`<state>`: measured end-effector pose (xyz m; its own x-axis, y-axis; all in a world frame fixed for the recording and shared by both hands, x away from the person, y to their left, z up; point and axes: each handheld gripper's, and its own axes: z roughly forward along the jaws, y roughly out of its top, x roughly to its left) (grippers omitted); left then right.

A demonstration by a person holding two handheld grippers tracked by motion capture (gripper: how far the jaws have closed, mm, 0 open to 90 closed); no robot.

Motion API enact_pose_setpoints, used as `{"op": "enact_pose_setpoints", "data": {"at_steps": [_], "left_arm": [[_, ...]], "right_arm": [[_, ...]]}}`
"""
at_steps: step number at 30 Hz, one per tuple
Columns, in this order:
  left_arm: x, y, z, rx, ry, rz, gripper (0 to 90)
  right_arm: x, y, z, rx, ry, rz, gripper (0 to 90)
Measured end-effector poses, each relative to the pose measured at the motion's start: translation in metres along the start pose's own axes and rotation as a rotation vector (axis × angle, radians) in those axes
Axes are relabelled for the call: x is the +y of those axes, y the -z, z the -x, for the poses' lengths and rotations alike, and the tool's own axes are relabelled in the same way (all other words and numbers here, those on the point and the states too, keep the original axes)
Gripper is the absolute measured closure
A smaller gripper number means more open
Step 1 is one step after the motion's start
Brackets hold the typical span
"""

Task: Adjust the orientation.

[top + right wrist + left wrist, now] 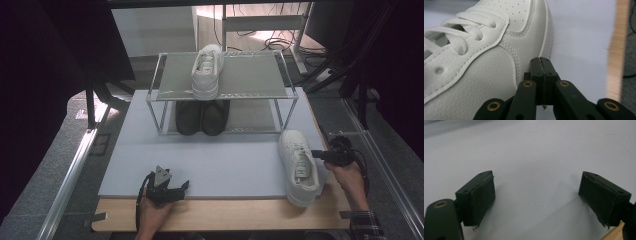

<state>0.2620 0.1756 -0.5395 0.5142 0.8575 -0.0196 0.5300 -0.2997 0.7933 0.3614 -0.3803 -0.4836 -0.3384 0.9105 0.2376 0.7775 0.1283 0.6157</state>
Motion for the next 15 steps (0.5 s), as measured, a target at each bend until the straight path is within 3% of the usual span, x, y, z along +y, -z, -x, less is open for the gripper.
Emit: {"op": "enact_pose_setpoints", "data": {"at_steps": [8, 15], "left_arm": [[0.000, 0.000, 0.000, 0.000, 0.000, 0.000, 13.3], [0.000, 0.000, 0.000, 0.000, 0.001, 0.000, 13.3]], "right_arm": [[0.012, -0.020, -0.032, 0.019, 0.083, -0.011, 89.6], [0.001, -0.011, -0.036, 0.048, 0.103, -0.034, 89.2]]}}
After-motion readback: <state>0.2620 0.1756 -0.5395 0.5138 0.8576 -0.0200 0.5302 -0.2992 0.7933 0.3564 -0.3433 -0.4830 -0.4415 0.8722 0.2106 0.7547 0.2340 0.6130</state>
